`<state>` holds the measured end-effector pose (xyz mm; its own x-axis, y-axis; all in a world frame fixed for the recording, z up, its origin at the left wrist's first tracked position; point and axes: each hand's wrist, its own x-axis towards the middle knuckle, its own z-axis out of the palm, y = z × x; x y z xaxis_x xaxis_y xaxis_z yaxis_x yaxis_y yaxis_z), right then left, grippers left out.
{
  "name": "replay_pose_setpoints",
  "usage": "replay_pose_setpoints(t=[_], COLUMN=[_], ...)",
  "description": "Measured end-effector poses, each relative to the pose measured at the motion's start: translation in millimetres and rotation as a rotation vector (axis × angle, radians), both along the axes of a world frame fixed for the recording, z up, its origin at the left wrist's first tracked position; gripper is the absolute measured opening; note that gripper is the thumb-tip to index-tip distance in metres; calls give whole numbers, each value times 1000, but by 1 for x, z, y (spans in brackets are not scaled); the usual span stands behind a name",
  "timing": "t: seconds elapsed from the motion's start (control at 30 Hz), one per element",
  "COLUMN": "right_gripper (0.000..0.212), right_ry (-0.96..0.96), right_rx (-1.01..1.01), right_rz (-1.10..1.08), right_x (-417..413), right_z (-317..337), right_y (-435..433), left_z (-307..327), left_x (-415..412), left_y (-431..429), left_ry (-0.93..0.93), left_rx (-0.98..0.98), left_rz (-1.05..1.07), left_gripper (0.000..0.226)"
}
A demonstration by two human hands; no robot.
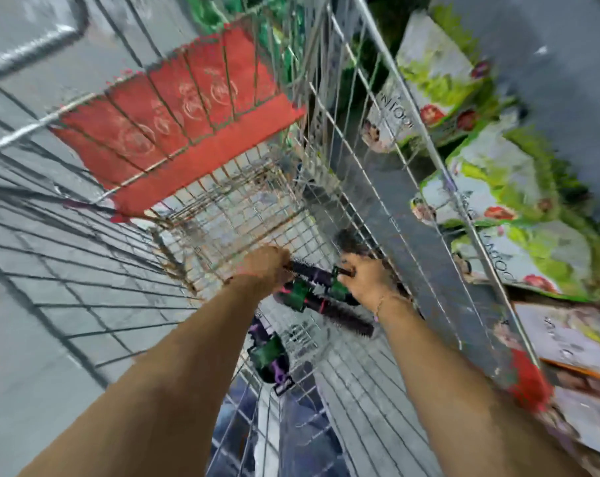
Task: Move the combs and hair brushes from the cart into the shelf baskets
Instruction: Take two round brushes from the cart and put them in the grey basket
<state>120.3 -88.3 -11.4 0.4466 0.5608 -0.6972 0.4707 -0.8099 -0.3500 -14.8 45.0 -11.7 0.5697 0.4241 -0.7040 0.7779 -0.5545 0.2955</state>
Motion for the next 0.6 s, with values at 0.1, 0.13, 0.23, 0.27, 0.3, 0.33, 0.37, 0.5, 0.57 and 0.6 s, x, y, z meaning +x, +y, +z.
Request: replay_pose_setpoints(t=[0.1, 0.13, 0.23, 0.27, 0.3, 0.33, 0.37, 0.5, 0.57, 0.6], right_gripper=[52, 51, 48, 50, 52, 54, 55, 55, 54, 52], right_ry=[-35, -51, -153, -185, -210, -226, -240, -302, -312, -314], right_rx=[-56, -62, -55, -48, -42, -37, -34, -21, -27, -30], right_rz=[244, 292, 363, 374, 376, 369, 356, 316, 303, 301], right_x=[1, 0, -6, -8, -9, -11, -11, -14, -13, -12], right_z=[-26, -32, -43, -44, -46, -47, -47, -49, -48, -47], right_y=[-7, -9, -10, -11, -11, -11, -10, -9, -7, -7], left_z=[-16, -21, -35, -39, -42, -44, -46, -52, -52, -53], left_x=[9, 11, 12, 11, 8, 5, 2, -6, -7, -8], left_y=[-17, -21, -30, -32, -34, -35, -36, -41, -45, -47], left_ry=[21, 19, -19, -44, -70, -89, -102, -133, -140, -142], left_rx=[49, 77, 159, 160, 156, 158, 168, 200, 199, 200], left_rz=[-266, -316, -418, -421, -415, -415, -422, -505, -493, -486], left_gripper=[38, 37, 43, 48, 53, 56, 56, 56, 54, 54])
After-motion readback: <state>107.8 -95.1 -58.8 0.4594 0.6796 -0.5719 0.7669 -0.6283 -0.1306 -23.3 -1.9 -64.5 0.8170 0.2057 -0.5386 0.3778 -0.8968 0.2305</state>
